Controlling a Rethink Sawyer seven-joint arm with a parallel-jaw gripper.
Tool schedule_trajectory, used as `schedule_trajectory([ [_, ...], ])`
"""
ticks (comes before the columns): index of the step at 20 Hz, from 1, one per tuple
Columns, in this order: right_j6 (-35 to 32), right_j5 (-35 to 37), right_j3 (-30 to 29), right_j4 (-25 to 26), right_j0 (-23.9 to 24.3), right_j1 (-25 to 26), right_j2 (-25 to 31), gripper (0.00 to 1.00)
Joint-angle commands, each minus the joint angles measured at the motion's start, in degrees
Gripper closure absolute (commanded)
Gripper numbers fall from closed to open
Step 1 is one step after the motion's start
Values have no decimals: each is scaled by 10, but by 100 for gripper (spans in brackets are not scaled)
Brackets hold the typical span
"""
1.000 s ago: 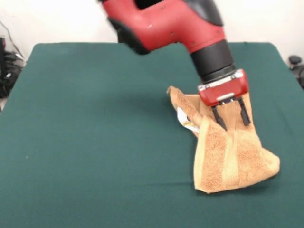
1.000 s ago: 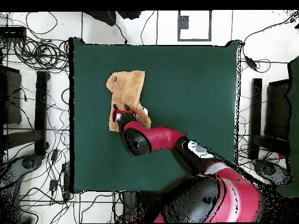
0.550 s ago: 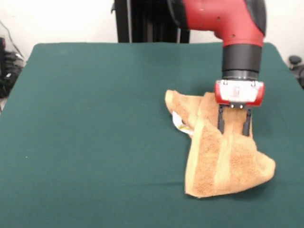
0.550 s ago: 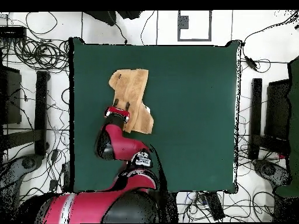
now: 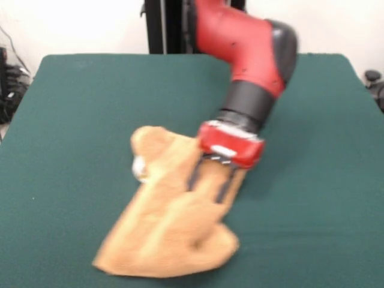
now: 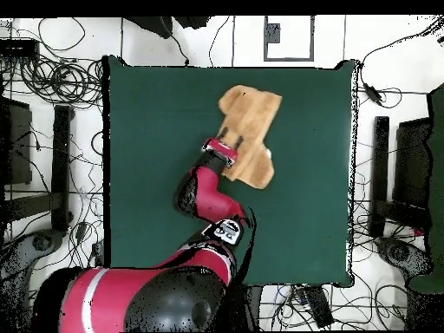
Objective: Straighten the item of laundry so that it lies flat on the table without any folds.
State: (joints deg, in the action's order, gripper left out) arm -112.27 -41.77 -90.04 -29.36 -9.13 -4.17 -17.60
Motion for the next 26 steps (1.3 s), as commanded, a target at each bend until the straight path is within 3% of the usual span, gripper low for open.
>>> schedule_trajectory([
  [1, 83, 74, 20, -92, 33, 114, -99, 0],
  [7, 60, 93, 30, -90, 23, 125, -117, 0],
  [9, 43, 109, 37, -79, 32, 125, -111, 0],
  [10, 25, 139, 45, -43, 54, 114, -93, 0],
  [11, -26, 218, 64, 105, 164, 66, 16, 0],
  [12, -37, 263, 68, 177, 233, 45, 91, 0],
  [13, -15, 358, 68, 294, 370, 27, 243, 0],
  [14, -5, 412, 63, 324, 437, 35, 320, 0],
  [17, 8, 621, 54, 327, 591, 96, 495, 0],
  [21, -20, 706, 29, 268, 630, 119, 539, 0],
  [26, -13, 726, -2, 203, 635, 116, 543, 0],
])
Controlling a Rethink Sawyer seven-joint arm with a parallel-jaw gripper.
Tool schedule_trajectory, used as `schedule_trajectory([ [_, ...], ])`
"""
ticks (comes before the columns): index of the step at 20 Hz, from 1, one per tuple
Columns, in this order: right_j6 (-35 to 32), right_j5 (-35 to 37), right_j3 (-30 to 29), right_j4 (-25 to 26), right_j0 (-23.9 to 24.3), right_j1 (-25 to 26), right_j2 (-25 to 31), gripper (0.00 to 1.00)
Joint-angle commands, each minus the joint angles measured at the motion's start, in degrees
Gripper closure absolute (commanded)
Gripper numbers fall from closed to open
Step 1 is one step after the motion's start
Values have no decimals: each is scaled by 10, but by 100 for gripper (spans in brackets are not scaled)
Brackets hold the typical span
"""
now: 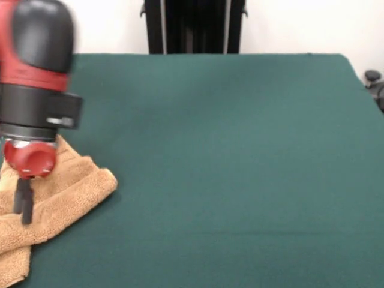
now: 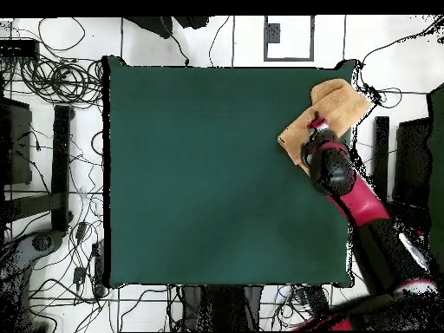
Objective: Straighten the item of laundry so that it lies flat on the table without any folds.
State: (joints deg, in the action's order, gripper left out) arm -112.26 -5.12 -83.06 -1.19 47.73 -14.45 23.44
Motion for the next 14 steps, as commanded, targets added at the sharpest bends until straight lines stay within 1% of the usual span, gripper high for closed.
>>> schedule_trajectory([
  [1, -9, 362, -73, -85, 67, 219, 134, 0],
  [7, 8, 385, -76, -107, 58, 209, 126, 0],
  [14, 15, 390, -85, -110, 58, 202, 127, 0],
])
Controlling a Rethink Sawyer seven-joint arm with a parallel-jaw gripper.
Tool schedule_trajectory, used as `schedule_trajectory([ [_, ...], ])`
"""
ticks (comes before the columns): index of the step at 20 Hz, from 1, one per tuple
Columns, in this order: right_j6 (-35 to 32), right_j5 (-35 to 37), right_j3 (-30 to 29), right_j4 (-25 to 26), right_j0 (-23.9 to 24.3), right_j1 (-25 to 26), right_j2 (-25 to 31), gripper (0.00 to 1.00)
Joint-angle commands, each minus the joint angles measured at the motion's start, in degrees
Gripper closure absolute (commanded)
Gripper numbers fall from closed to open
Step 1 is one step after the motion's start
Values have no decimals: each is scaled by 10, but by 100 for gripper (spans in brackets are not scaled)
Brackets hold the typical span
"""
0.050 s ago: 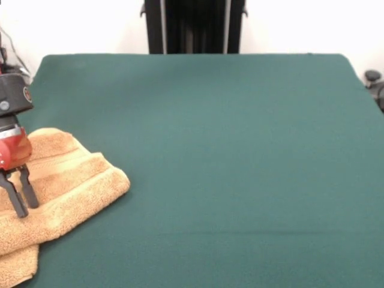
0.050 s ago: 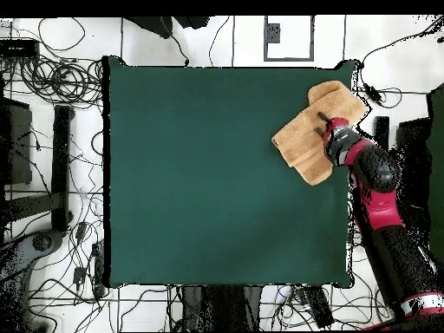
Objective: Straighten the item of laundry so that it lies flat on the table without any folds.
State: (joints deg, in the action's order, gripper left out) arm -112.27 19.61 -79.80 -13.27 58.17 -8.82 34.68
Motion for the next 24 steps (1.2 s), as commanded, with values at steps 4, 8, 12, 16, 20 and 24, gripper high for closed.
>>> schedule_trajectory([
  [4, 14, 138, -123, 14, -42, 146, 19, 0],
  [8, 12, 136, -128, 12, -36, 150, 24, 0],
  [12, 5, 134, -138, 3, -26, 159, 35, 0],
  [16, -2, 126, -145, 5, -22, 161, 41, 0],
  [20, -8, 124, -152, 5, -15, 169, 48, 0],
  [24, -21, 121, -163, -4, -7, 178, 59, 0],
])
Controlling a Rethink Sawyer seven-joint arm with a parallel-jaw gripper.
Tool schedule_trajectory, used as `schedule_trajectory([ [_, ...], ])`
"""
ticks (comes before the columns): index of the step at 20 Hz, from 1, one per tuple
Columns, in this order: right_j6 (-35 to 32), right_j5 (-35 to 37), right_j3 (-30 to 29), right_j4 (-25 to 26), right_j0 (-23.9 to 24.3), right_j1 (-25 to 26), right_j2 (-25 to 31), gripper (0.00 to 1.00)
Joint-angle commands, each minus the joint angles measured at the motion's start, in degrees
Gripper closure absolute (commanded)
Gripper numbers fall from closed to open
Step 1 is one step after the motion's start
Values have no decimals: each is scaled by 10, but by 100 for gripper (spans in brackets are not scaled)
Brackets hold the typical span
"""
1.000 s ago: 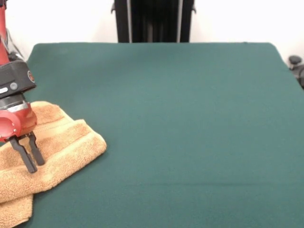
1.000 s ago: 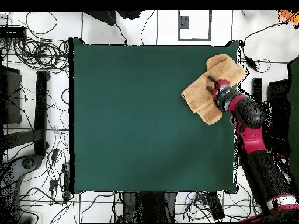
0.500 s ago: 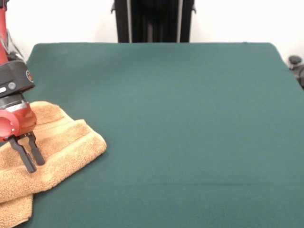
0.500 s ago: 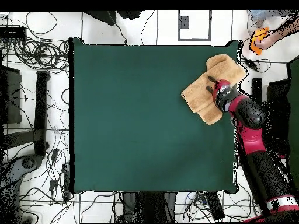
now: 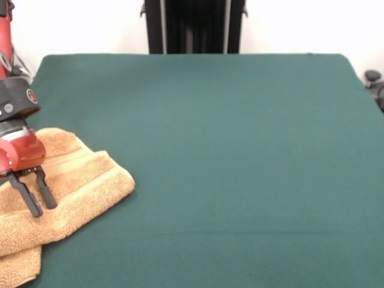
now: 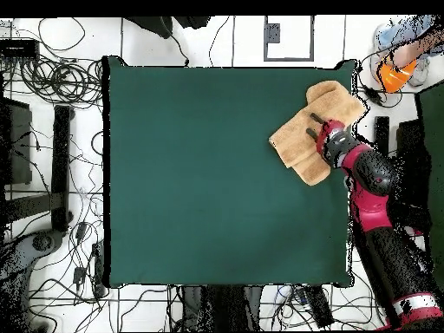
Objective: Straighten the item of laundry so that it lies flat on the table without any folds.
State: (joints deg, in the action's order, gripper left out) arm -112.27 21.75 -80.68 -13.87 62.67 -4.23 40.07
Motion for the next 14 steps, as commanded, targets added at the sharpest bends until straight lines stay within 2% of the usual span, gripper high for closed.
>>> schedule_trajectory([
  [1, -22, 94, -156, 2, -50, 134, 7, 0],
  [7, -18, 61, -165, 27, -53, 126, 6, 0],
  [14, -30, 30, -191, 23, -34, 144, 26, 0],
])
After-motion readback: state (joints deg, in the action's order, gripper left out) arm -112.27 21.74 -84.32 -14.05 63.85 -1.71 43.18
